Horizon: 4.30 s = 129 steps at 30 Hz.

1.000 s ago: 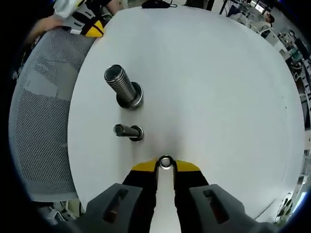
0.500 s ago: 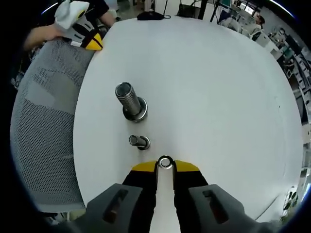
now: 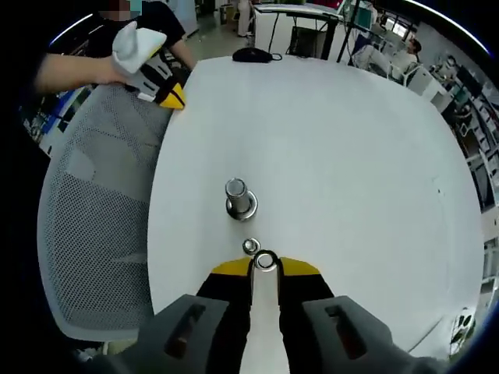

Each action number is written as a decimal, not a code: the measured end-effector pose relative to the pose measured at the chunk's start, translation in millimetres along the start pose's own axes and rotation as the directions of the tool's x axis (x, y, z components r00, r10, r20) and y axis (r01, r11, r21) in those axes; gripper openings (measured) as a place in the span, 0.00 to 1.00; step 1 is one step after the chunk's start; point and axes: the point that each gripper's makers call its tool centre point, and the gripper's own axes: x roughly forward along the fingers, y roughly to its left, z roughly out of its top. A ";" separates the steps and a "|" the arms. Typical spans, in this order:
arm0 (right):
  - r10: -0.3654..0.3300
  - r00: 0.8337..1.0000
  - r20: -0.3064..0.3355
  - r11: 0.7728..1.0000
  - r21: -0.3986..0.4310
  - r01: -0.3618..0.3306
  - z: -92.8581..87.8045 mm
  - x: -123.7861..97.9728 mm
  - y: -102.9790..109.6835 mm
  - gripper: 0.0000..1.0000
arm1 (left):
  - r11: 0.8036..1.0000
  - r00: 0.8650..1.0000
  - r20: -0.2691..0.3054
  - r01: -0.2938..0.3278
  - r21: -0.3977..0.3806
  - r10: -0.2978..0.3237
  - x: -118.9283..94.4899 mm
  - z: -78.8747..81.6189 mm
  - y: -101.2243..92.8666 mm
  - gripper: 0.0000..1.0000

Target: Place the washer onto the threaded stud by aligning its center hole with the stud, sliding it down to the base, and recovering from edge contact or off-axis alignment until the washer reaches the visible bottom stop.

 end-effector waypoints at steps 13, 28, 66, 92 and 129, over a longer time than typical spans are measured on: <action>0.040 0.999 -0.037 0.999 -0.030 -0.041 6.3 5.4 9.1 0.13 | 1.000 1.000 -0.001 -0.001 -0.001 0.001 -0.1 0.2 0.3 0.00; 0.040 0.997 -0.068 0.997 -0.061 -0.044 7.8 17.4 11.8 0.13 | 1.000 1.000 0.003 -0.003 0.001 0.003 -0.2 0.7 0.3 0.00; 0.029 0.991 -0.127 1.000 0.003 -0.029 -18.4 42.8 16.7 0.27 | 1.000 1.000 0.026 -0.002 -0.002 0.002 -0.6 4.1 0.9 0.00; -0.362 0.894 0.263 0.706 0.704 0.079 -49.2 -58.2 83.3 0.43 | 0.998 0.985 0.161 0.056 0.011 -0.057 -13.3 29.4 -16.9 0.00; -0.682 0.731 -0.014 0.363 0.861 0.356 -99.8 -38.7 112.4 0.32 | 0.988 0.945 0.294 0.116 0.099 -0.141 -29.3 48.7 -34.7 0.01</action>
